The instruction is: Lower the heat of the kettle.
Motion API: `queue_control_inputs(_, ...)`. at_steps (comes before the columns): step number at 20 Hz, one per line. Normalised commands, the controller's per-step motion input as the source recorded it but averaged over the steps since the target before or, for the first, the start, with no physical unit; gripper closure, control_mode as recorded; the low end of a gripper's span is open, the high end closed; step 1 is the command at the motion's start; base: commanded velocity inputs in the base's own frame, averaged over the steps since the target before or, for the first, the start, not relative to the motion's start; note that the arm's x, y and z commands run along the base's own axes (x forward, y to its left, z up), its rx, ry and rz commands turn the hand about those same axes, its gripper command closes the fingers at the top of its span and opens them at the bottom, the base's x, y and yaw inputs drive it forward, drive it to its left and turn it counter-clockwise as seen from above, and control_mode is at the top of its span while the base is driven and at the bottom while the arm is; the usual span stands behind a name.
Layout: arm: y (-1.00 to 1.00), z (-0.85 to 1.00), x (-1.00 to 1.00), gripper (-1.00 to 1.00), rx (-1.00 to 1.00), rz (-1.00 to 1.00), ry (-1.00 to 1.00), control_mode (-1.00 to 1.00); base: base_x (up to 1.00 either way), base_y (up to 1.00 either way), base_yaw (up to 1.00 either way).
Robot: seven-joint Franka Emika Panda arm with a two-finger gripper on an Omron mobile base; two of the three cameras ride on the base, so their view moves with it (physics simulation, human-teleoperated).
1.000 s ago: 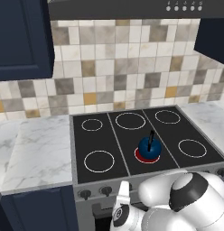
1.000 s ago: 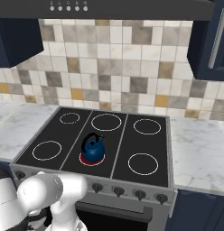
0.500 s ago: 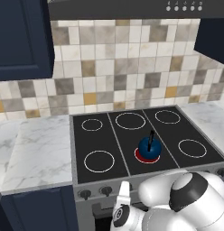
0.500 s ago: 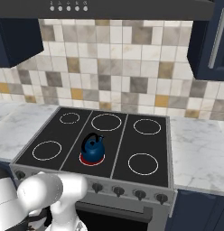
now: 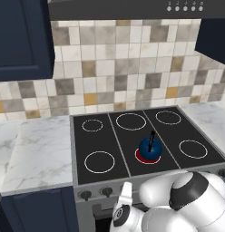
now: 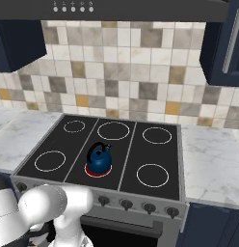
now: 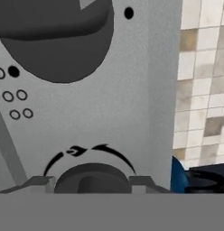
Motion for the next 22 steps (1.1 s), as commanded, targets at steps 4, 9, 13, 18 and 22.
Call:
queue_control_inputs(4, -0.82, 0.10, 0.38, 1.00, 0.36, 0.00, 0.00, -1.00, 0.00, 0.00, 0.00)
queue_control_inputs(9, -0.94, 0.27, 0.21, 1.00, 0.38, 0.00, 0.00, -1.00, 0.00, 0.00, 0.00)
queue_control_inputs(13, -1.00, 0.47, 0.05, 1.00, 0.37, 0.00, 0.00, -1.00, 0.00, 0.00, 0.00)
queue_control_inputs(18, -1.00, 0.59, 0.00, 1.00, 0.38, 0.00, 0.03, -1.00, 0.00, 0.00, 0.00)
queue_control_inputs(22, -1.00, 0.63, 0.00, 1.00, 0.41, 0.00, 0.07, -1.00, 0.00, 0.00, 0.00)
